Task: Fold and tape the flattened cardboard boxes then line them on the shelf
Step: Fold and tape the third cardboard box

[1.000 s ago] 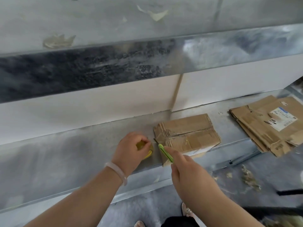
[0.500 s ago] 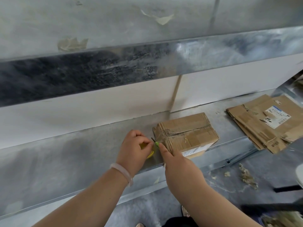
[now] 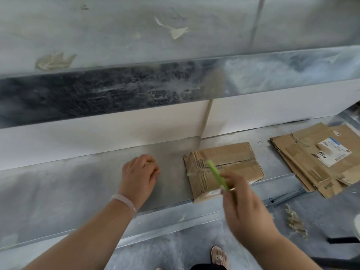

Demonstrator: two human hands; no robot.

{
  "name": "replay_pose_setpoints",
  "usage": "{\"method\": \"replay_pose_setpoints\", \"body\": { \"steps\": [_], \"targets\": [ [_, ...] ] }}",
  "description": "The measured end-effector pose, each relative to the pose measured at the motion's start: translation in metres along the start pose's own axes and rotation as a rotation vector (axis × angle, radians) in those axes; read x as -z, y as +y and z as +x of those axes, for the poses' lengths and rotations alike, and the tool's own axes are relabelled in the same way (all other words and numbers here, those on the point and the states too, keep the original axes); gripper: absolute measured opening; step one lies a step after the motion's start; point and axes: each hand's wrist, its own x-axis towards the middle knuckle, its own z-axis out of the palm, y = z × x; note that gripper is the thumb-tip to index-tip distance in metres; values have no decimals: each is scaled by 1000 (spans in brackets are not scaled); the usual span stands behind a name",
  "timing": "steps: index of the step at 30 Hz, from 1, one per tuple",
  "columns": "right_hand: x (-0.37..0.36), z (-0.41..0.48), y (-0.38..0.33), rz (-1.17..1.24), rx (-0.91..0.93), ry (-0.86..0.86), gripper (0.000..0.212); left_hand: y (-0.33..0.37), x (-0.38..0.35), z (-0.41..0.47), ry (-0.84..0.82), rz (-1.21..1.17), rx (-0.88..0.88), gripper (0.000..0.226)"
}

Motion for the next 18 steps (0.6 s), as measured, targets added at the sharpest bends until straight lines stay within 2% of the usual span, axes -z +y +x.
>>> {"method": "replay_pose_setpoints", "body": {
  "steps": [2, 4, 6, 9, 11, 13, 15, 16, 18],
  "targets": [
    [23, 10, 23, 27, -31, 150, 24, 2, -11, -16, -45, -38, 11, 26],
    [41, 21, 47, 53, -181, 231, 22, 5, -18, -29, -82, -97, 31, 28],
    [50, 33, 78, 53, -375, 201, 27, 7, -22, -35, -96, -143, 40, 28],
    [47, 52, 129, -80, -588, 5, 35, 12, -21, -32, -79, -140, 54, 28],
    [42, 60, 157, -211, -581, -161, 38, 19, -14, -28, -77, -95, 62, 27],
    [36, 63, 177, -372, -478, -300, 40, 31, -9, -27, -57, -34, 69, 30],
    [36, 65, 185, -528, -375, -345, 44, 53, -3, -27, 12, -69, 140, 35],
    [39, 67, 184, -528, -352, -315, 46, 69, 1, -26, 56, -147, 213, 34],
    [48, 69, 168, -263, -395, -203, 46, 108, 7, -19, 123, -372, 401, 34]
  ]
}}
